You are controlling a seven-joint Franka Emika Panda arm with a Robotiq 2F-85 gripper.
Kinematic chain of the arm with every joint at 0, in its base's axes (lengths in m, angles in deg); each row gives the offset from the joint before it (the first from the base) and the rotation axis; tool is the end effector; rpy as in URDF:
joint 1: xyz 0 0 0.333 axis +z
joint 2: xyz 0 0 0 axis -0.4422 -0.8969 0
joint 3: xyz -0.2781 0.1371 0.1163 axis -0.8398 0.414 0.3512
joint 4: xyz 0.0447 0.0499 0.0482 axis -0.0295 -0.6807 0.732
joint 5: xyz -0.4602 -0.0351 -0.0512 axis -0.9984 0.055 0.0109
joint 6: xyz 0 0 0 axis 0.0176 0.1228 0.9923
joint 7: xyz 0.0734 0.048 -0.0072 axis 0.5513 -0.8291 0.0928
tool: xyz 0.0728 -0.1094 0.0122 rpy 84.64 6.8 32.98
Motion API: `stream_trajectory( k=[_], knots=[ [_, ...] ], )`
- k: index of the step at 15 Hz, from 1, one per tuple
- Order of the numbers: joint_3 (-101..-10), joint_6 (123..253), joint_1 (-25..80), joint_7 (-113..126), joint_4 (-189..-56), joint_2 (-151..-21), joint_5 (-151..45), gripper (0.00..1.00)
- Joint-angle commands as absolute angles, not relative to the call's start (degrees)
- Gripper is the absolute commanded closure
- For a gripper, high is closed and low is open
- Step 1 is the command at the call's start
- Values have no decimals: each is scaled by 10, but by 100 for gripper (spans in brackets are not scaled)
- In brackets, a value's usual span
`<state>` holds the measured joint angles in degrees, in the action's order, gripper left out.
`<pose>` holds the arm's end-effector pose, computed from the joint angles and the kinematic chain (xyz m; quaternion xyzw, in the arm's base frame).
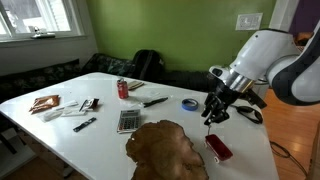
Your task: Put the red wagon on the table.
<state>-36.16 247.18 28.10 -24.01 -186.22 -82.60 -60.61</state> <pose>0.4272 0.1640 0.1242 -0.8735 -0.4346 -0.2189 0.0134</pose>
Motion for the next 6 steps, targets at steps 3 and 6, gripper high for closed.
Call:
stream_trajectory(
  k=[3,6],
  knots=[
    [-409,2537,275,-259,-1856,-721,-591,10],
    [-414,2533,277,-244,-1842,-734,-612,13]
  ],
)
